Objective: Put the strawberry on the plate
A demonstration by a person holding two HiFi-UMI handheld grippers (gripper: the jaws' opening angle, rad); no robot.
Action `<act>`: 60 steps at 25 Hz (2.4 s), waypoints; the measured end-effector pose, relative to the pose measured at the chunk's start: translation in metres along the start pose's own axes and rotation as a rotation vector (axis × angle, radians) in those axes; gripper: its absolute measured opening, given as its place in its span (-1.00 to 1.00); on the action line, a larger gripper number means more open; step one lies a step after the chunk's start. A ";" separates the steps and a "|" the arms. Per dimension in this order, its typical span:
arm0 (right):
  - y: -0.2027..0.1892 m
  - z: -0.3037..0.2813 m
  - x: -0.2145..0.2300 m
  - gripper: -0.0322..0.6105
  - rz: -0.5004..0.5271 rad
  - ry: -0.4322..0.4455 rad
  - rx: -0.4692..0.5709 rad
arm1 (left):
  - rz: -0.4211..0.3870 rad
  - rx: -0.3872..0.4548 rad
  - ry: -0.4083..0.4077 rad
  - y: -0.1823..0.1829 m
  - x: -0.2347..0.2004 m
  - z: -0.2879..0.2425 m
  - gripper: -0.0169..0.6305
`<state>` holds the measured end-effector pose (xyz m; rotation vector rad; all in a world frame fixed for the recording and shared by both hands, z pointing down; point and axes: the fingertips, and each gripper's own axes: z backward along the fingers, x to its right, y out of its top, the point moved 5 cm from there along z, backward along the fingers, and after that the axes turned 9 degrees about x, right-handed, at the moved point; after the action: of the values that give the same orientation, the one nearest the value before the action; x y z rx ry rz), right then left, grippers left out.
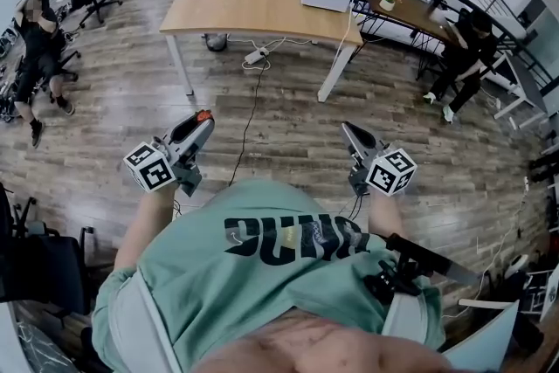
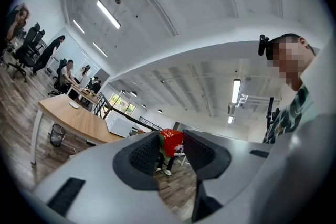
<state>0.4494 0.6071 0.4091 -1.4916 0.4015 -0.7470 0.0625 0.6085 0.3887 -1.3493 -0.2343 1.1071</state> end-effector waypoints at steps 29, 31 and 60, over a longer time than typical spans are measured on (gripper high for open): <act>-0.013 0.100 0.090 -0.88 -0.105 -0.010 0.006 | 0.032 -0.110 -0.019 -0.081 0.063 -0.094 -0.50; -0.017 0.083 0.084 -0.88 -0.098 -0.006 0.001 | 0.040 -0.105 -0.022 -0.076 0.047 -0.086 -0.50; -0.023 -0.317 -0.048 -0.88 0.019 0.107 -0.080 | 0.074 0.011 0.043 0.099 -0.256 0.061 -0.50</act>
<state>0.1997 0.4052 0.3993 -1.5248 0.5315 -0.8057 -0.1600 0.4425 0.4342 -1.3792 -0.1477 1.1385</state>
